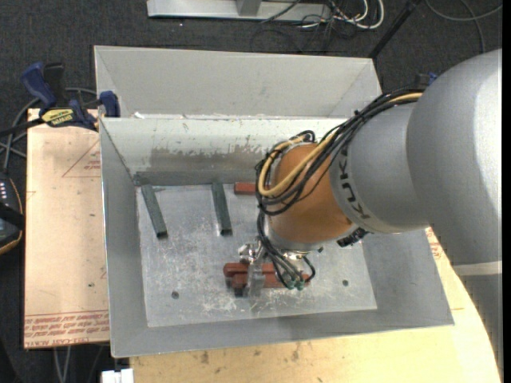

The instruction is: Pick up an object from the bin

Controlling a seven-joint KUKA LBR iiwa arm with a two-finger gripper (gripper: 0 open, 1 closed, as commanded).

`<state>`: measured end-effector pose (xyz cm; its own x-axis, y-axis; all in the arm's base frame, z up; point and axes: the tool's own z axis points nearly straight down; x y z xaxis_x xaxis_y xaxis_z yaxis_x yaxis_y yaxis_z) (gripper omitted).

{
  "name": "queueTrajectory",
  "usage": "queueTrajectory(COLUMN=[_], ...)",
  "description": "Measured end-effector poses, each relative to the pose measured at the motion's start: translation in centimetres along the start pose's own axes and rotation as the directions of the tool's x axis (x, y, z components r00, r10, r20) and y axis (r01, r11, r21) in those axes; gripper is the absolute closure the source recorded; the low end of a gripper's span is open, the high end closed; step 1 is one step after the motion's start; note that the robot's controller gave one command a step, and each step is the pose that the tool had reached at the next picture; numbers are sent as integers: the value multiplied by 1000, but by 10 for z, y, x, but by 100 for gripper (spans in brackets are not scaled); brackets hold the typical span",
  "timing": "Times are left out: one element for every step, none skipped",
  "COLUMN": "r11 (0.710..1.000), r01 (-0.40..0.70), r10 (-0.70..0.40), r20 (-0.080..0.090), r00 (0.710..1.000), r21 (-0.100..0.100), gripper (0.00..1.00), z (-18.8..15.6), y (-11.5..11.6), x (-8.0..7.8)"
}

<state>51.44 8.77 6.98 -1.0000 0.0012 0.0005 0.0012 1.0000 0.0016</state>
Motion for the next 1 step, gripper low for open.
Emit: queueTrajectory(r11=[998], r01=[-66], r10=[66], r20=[9], r00=[998], r21=[-2], gripper=[100], z=[-151], y=[9], x=[18])
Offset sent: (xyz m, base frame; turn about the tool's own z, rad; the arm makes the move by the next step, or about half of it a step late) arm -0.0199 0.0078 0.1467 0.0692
